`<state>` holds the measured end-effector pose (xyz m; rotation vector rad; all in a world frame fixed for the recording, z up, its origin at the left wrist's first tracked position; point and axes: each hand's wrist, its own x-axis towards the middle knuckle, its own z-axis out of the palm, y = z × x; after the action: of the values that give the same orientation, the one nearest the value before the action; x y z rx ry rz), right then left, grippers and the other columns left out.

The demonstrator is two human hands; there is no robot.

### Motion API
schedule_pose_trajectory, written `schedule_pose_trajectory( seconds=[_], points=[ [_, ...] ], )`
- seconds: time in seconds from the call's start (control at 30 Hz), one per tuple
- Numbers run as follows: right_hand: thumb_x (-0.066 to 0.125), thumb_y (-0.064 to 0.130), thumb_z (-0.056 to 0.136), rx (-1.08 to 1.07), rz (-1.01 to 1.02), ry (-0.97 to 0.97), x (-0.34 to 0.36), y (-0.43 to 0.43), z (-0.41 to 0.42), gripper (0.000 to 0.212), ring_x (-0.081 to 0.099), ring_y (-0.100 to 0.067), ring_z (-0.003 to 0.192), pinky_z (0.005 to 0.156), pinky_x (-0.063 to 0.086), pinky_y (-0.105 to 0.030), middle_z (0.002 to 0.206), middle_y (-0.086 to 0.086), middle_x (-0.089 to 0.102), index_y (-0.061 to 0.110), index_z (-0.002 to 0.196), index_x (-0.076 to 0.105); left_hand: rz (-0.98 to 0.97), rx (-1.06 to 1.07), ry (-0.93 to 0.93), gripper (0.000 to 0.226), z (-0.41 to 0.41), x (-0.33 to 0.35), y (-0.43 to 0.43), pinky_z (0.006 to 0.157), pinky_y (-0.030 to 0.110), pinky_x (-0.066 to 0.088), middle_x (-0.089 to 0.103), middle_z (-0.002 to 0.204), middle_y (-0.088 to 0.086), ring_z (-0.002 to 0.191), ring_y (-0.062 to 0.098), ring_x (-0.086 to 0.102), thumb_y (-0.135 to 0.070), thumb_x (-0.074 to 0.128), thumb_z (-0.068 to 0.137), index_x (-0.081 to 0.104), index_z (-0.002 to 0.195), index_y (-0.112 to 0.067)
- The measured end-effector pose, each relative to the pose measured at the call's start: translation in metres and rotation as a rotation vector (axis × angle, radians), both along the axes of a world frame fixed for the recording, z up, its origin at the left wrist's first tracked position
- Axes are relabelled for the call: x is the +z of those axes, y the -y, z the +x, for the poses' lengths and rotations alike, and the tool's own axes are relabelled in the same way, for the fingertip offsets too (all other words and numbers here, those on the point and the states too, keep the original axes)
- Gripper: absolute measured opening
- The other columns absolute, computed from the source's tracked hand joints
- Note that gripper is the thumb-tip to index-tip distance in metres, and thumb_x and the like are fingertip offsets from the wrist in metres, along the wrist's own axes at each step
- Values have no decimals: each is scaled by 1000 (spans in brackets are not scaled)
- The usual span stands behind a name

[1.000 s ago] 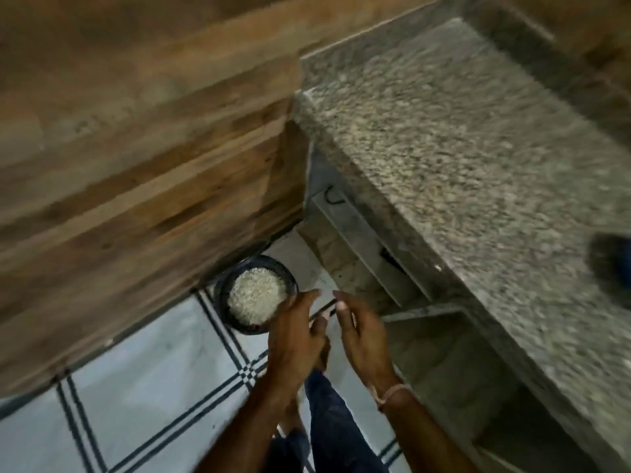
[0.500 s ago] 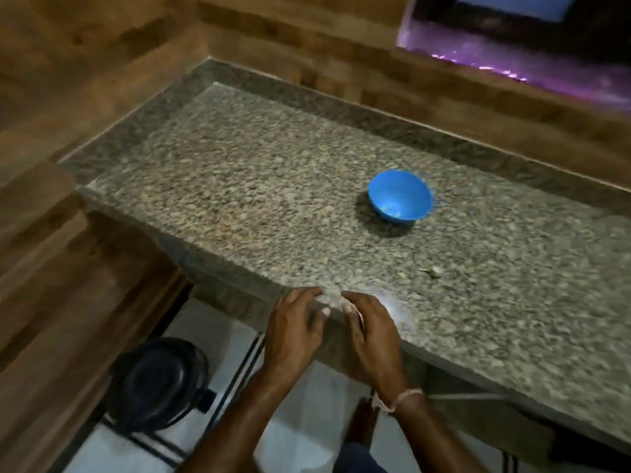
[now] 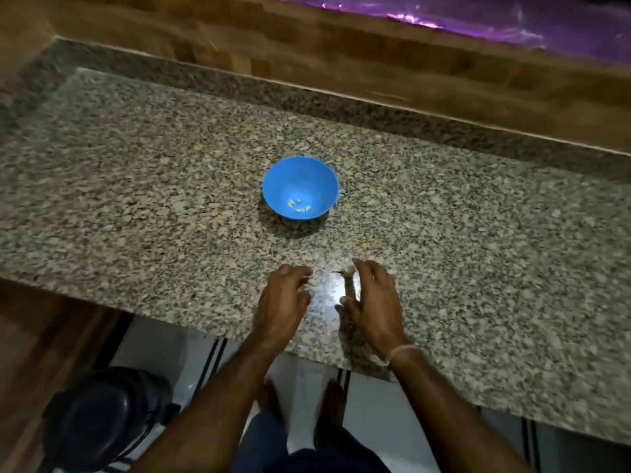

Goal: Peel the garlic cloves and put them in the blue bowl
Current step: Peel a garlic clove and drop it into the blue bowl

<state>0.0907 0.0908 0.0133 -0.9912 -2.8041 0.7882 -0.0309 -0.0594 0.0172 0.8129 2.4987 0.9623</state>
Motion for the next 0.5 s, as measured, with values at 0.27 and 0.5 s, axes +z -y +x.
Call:
schedule_pose_trajectory(
  seconds=[0.27, 0.5],
  points=[
    [85, 46, 80, -17, 34, 221, -3, -10, -26, 92, 25, -30, 152, 117, 30, -46, 169, -5, 25, 27, 157, 39, -39, -82, -17, 28, -11, -10, -9, 71, 30, 53, 55, 90, -6, 82, 1, 54, 4, 57, 91, 61, 87, -23],
    [88, 39, 78, -103, 39, 219, -2, -9, -36, 94, 29, -30, 151, 112, 32, -49, 170, 1, 27, 30, 158, 40, 149, 33, -38, 15, -58, 23, -32, 60, 31, 47, 60, 84, -5, 76, 11, 61, -13, 61, 98, 58, 92, -27]
  ],
)
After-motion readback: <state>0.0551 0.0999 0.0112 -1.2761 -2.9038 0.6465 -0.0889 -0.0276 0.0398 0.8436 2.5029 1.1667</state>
